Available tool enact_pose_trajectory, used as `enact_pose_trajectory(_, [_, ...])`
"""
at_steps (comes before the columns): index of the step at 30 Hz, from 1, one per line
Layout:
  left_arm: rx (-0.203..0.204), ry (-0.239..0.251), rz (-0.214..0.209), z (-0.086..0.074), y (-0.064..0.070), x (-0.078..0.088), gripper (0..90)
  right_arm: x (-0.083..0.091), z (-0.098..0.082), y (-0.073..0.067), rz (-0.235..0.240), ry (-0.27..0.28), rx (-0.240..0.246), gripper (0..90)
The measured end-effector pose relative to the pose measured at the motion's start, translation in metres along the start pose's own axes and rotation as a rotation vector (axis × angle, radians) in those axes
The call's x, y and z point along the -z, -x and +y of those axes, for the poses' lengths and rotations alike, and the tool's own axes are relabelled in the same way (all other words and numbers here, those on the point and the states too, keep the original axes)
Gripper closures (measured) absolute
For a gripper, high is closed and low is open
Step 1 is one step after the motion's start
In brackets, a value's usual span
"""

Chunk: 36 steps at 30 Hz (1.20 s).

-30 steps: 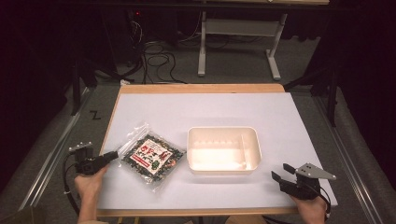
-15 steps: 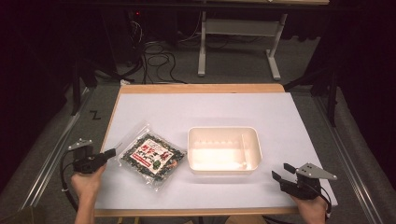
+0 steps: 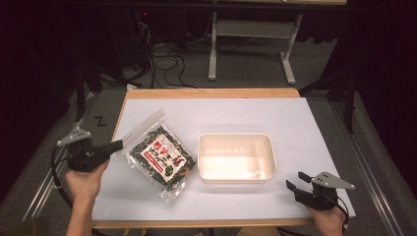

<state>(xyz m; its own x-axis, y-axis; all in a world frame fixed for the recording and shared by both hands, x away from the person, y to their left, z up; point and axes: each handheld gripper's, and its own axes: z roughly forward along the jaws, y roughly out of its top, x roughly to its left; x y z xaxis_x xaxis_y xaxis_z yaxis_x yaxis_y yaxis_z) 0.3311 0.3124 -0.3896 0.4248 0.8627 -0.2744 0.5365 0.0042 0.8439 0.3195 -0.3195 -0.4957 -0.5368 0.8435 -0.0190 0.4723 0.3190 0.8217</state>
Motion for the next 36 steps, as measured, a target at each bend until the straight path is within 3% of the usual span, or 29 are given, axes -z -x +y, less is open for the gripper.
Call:
enact_pose_trajectory(8, [-0.039, 0.046, -0.116, 0.032, 0.032, 0.008, 90.0, 0.001, 0.000, 0.000, 0.001, 0.006, -0.013, 41.1])
enact_pose_trajectory(11, [-0.051, 0.056, -0.135, 0.038, 0.038, 0.010, 90.0, 0.001, 0.000, 0.002, 0.003, 0.009, -0.003, 41.0])
enact_pose_trajectory(16, [-0.073, 0.111, -0.214, 0.050, 0.057, 0.016, 90.0, 0.001, 0.000, 0.000, 0.004, 0.005, -0.003, 41.1])
enact_pose_trajectory(27, [-0.128, 0.159, -0.263, 0.071, 0.085, 0.023, 90.0, 0.001, 0.000, -0.001, 0.007, 0.006, 0.001, 41.1])
enact_pose_trajectory(33, [-0.168, 0.183, -0.306, 0.081, 0.102, 0.028, 90.0, 0.002, 0.001, 0.000, 0.006, 0.009, 0.003, 41.1])
enact_pose_trajectory(34, [-0.190, 0.185, -0.299, 0.084, 0.109, 0.029, 90.0, 0.002, 0.001, 0.000, 0.005, 0.010, 0.002, 41.1])
enact_pose_trajectory(36, [-0.196, 0.193, -0.308, 0.086, 0.113, 0.030, 90.0, 0.002, 0.001, 0.000, 0.006, 0.010, 0.000, 41.1])
